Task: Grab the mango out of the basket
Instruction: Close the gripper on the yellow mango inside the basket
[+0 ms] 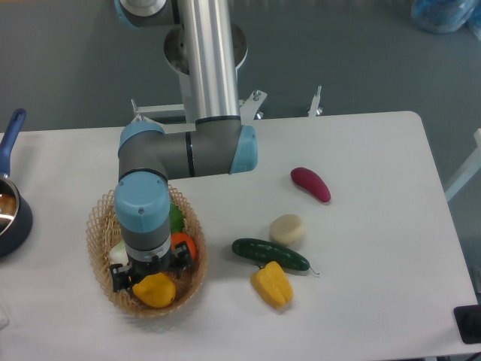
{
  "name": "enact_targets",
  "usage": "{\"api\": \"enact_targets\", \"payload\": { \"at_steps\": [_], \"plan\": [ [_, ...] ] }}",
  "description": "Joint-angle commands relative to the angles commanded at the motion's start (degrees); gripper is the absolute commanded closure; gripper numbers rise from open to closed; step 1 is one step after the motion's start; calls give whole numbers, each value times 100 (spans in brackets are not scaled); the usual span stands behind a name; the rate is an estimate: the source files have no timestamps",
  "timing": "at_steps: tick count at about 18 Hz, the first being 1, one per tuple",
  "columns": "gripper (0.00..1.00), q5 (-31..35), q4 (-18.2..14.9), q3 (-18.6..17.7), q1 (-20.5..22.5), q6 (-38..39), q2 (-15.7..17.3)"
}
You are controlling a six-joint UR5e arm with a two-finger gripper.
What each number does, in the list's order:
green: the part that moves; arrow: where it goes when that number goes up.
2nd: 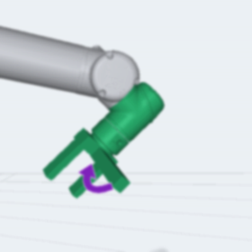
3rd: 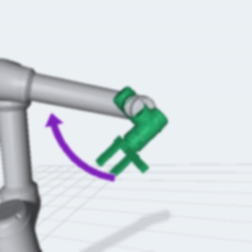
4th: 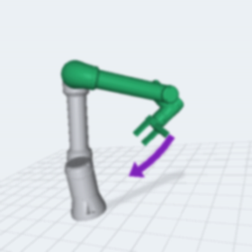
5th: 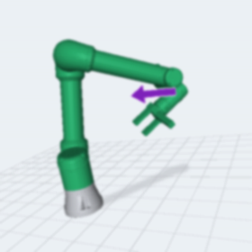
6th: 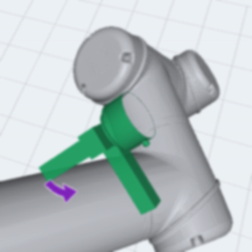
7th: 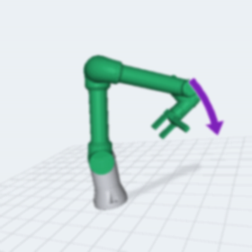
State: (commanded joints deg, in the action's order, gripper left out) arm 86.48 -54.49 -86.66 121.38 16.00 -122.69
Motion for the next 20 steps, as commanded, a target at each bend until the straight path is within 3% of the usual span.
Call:
{"api": "enact_targets", "payload": {
  "at_steps": [20],
  "plan": [
    [0, 254, 167, 18, -105, 88, -255]
  ]
}}
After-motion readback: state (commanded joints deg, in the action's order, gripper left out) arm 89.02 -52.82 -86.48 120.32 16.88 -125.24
